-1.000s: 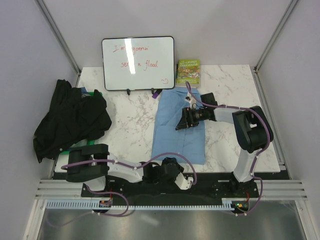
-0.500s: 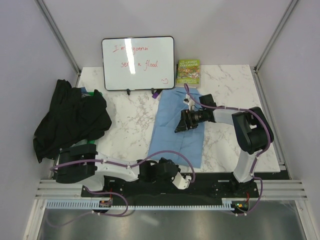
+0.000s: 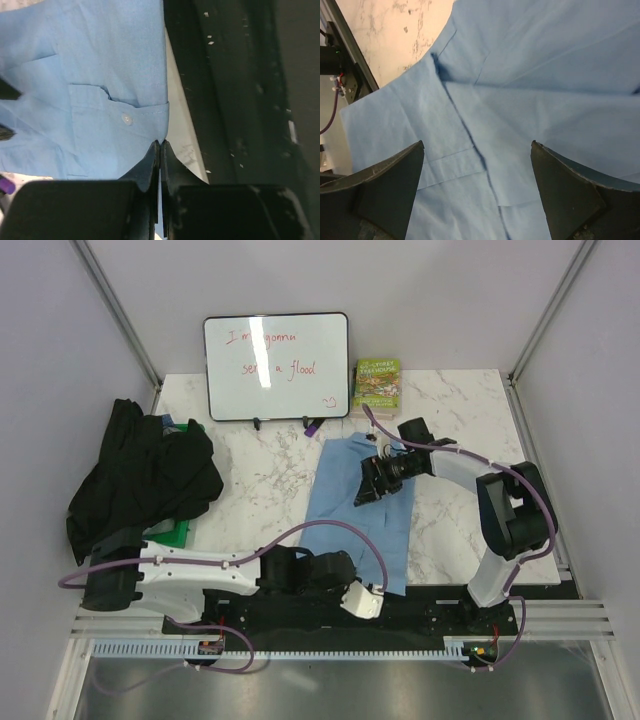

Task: Fold and stack the long sleeve shirts
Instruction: Fold the shirt

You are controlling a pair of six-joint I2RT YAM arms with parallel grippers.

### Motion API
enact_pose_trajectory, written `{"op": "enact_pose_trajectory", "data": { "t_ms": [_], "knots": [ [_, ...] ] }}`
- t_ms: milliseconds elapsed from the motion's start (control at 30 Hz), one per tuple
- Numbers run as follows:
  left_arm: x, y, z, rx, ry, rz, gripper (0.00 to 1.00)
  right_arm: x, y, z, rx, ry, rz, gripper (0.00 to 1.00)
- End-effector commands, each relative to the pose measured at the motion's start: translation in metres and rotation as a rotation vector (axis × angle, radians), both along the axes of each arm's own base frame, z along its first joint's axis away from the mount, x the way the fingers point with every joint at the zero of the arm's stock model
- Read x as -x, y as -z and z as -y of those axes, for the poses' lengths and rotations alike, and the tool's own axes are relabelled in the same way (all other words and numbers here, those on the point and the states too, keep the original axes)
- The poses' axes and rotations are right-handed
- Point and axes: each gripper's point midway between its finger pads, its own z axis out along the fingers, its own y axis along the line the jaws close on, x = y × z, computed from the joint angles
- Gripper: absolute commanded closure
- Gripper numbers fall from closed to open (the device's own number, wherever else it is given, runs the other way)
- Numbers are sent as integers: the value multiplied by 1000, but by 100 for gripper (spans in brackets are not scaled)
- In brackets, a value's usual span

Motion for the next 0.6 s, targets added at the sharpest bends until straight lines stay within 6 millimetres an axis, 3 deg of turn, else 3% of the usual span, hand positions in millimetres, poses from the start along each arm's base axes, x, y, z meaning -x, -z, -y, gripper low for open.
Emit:
{"op": "enact_pose_trajectory", "data": {
  "t_ms": [0,67,133,233,300,367,400,433,467,567],
  "knots": [
    [36,-35,3,4,12,-197,98,-34,-28,2,28,-30,174,5],
    [40,-38,0,-38,10,-231,98,-46,-29,4,35,-23,194,5],
    [37,-52,9,-21,12,-247,98,-61,-33,7,46,-8,225,5],
    [11,-72,23,23,25,-216,98,-81,-31,13,61,18,243,6],
    [-21,-88,32,57,39,-160,98,-89,-27,16,62,28,239,9],
    [-52,-83,37,50,16,-155,98,-101,-28,18,57,41,245,11],
    [-64,-91,44,63,40,-120,98,-104,-29,18,53,43,249,11],
    [-74,-91,47,65,46,-112,98,-111,-34,19,50,49,262,12],
    [-95,-78,48,46,23,-113,98,-114,-31,20,53,53,258,12],
    [-138,-75,55,71,24,-59,98,-125,-30,19,50,55,269,13]
  ]
}}
